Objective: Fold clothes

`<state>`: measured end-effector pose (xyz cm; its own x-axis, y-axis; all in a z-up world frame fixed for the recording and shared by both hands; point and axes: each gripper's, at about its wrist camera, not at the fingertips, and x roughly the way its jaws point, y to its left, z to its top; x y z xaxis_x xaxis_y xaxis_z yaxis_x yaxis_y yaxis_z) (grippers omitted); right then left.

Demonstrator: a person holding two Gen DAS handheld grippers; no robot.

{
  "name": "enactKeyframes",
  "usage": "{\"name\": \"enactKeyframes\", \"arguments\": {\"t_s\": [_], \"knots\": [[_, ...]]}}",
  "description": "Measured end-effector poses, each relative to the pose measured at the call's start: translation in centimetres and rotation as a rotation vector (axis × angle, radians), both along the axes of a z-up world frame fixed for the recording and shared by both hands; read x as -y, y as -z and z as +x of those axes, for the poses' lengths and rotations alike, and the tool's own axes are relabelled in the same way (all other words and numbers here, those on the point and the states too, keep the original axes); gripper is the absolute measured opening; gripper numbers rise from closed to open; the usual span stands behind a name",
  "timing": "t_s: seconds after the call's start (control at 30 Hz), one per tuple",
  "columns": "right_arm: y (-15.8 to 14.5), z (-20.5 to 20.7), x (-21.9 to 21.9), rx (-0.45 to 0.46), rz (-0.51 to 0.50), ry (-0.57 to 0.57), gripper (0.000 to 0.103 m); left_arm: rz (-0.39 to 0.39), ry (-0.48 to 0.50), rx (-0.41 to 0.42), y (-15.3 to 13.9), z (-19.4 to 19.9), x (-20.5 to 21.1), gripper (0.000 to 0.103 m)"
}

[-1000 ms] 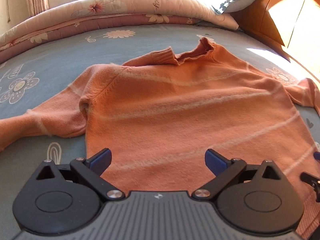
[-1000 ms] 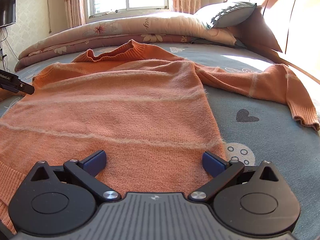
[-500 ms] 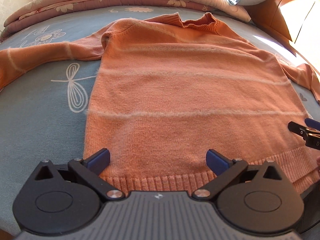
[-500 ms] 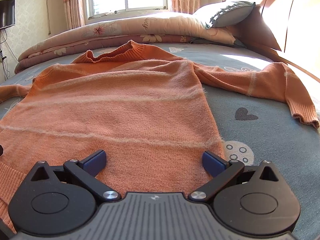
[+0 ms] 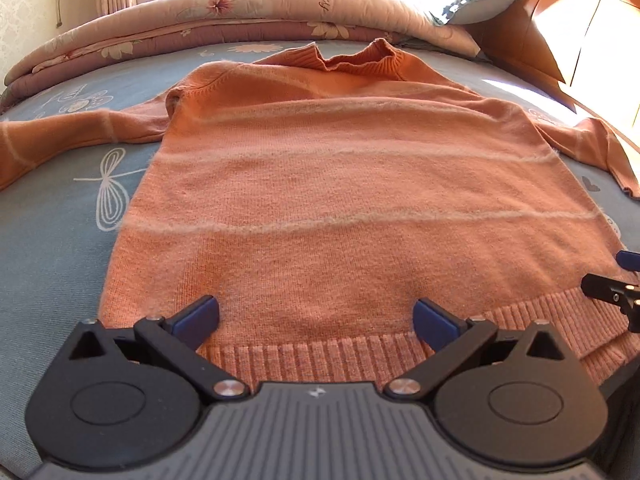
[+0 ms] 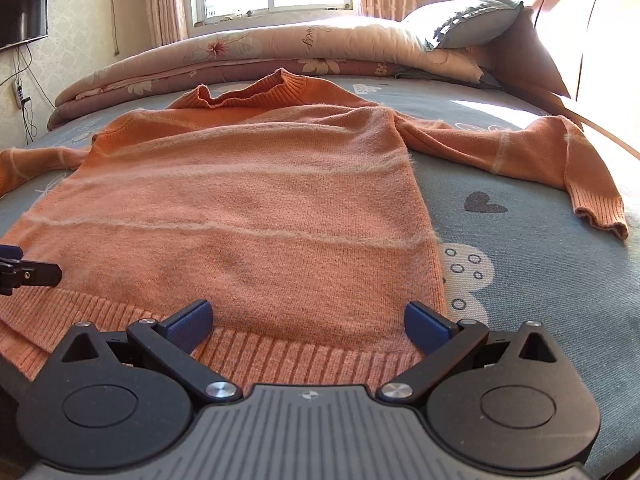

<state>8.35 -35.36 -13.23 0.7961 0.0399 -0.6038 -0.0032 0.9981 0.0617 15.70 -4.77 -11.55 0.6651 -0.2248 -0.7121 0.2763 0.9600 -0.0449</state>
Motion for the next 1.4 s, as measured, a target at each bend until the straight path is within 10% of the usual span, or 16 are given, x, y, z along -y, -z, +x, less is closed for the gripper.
{"name": "enactKeyframes", "arguments": {"t_s": [0.43,0.73,1.4], "knots": [[-2.2,-0.6,0.6,-0.007,0.171,0.126,0.103,-0.022,0.077,0.120,0.8,-2.2,-1.0,0.102],[-0.4,0.6,-3.3,-0.055,-0.074,0.090,0.103,-0.051,0.118,0.206,1.7,-3.2,-1.8,0.102],[-1.2,-1.8,-3.4,-0.095,-0.048,0.132,0.103,-0.007,0.170,0.150,-0.3,-3.4,-1.7,0.102]]}}
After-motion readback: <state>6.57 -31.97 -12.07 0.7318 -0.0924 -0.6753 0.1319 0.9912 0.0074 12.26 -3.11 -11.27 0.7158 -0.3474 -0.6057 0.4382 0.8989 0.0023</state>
